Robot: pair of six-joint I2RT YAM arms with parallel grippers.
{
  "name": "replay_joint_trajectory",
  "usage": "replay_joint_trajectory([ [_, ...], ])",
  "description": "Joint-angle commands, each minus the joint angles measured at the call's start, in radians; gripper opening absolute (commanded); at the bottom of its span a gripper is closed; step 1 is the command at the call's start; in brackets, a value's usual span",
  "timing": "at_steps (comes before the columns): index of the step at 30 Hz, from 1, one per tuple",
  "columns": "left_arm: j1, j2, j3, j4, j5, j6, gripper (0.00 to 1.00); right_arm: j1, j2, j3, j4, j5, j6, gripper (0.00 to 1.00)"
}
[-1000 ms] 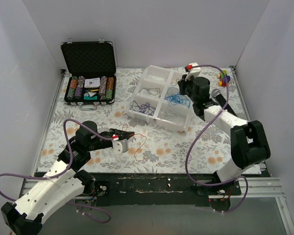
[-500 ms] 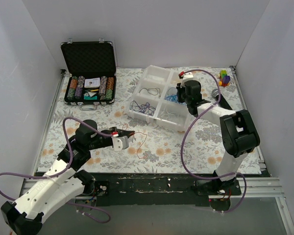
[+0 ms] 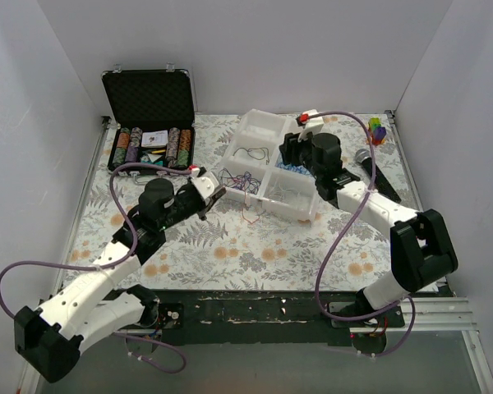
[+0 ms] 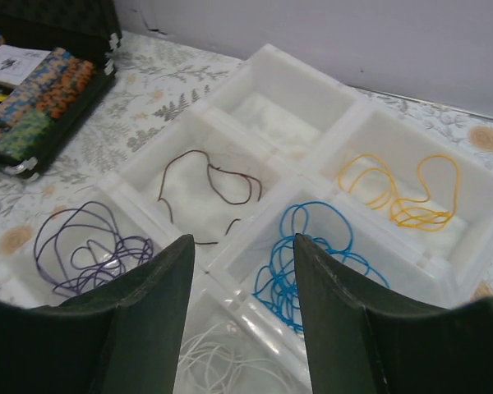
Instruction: Untangle the cables
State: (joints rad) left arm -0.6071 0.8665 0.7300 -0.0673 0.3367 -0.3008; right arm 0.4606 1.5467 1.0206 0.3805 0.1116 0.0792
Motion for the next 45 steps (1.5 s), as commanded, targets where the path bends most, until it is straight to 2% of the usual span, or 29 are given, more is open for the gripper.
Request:
replay_joint_trajectory([
  [1, 0.062, 0.054, 0.071, 0.061, -0.11, -0.167, 0.0, 0.035, 0.01, -0.059, 0.037, -0.046, 0.03, 0.6],
  [5, 0.135, 0.121, 0.141, 0.032, -0.076, -0.219, 0.0, 0.033, 0.091, -0.024, 0.063, -0.068, 0.048, 0.6],
  [9, 0.159, 0.16, 0.196, -0.023, -0.062, -0.239, 0.0, 0.024, 0.173, 0.048, 0.092, -0.104, 0.108, 0.61],
  [16, 0.167, 0.141, 0.22, -0.035, -0.057, -0.179, 0.0, 0.049, 0.364, 0.289, -0.104, 0.031, 0.206, 0.61],
  [23, 0.167, 0.111, 0.216, -0.022, -0.051, -0.139, 0.0, 0.088, 0.475, 0.456, -0.299, 0.135, 0.195, 0.6],
  [31, 0.17, 0.103, 0.25, -0.045, -0.027, -0.208, 0.0, 0.145, 0.397, 0.38, -0.31, 0.301, 0.197, 0.59],
  [37, 0.171, 0.088, 0.235, -0.046, -0.028, -0.208, 0.0, 0.167, 0.352, 0.346, -0.282, 0.347, 0.198, 0.59],
  [45, 0.171, 0.051, 0.227, -0.058, -0.034, -0.208, 0.0, 0.168, 0.4, 0.378, -0.313, 0.375, 0.214, 0.58],
])
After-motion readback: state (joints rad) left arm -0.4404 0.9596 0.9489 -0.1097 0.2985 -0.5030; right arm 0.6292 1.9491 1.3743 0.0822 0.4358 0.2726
